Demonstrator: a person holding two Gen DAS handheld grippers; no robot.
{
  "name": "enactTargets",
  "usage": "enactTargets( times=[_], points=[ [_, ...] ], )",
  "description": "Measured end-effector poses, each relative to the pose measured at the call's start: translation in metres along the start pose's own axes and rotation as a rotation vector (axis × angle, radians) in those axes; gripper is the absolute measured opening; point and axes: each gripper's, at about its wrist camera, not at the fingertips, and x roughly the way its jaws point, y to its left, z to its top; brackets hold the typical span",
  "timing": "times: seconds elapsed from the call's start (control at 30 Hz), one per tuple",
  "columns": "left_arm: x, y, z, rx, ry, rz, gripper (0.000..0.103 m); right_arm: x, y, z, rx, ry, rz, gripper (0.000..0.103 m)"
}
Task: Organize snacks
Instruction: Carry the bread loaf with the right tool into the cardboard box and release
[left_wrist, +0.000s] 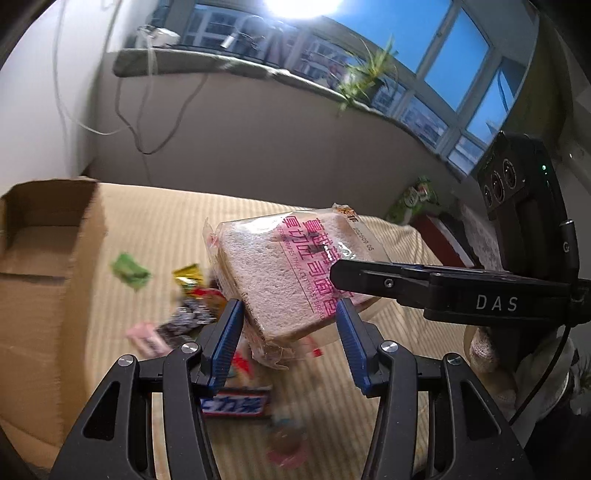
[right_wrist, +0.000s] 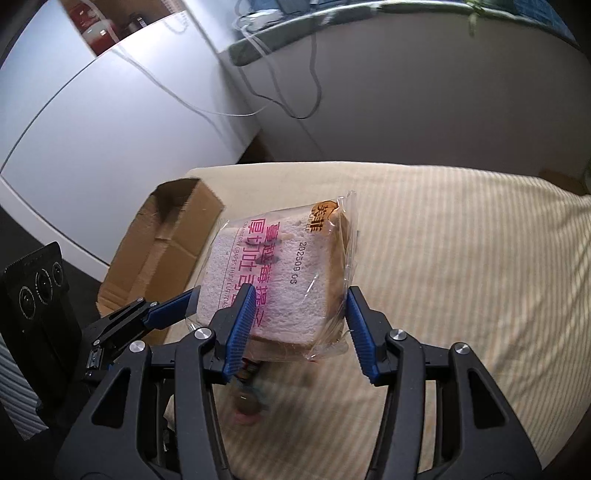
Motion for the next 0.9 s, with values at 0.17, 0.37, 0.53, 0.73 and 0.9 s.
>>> enactTargets(
  times=[0.17, 0.37, 0.53, 0.73, 0.9],
  points=[
    [-0.024, 0.020, 0.001, -0.032, -0.043, 0.047, 0.050, 0.011, 0.035, 0.008, -0.053, 0.006, 0.032, 0.052],
    [-0.051, 0.048, -0.004, -0.083, -0.086, 0.102, 0.050, 0.031, 0.080, 0.015, -0.125, 0.019, 0.072, 0.052],
    [-0.074, 0.079, -0.011, -0.129, -0.116, 0.150, 0.050, 0.053, 0.119, 0.019, -0.185, 0.038, 0.108, 0.052],
    [-0.096, 0.115, -0.023, -0.190, -0.136, 0.204, 0.050, 0.079, 0.158, 0.019, -0.242, 0.074, 0.147, 0.052],
    [-0.110, 0.141, -0.029, -0.230, -0.140, 0.247, 0.050, 0.100, 0.182, 0.017, -0.277, 0.105, 0.174, 0.052]
  ],
)
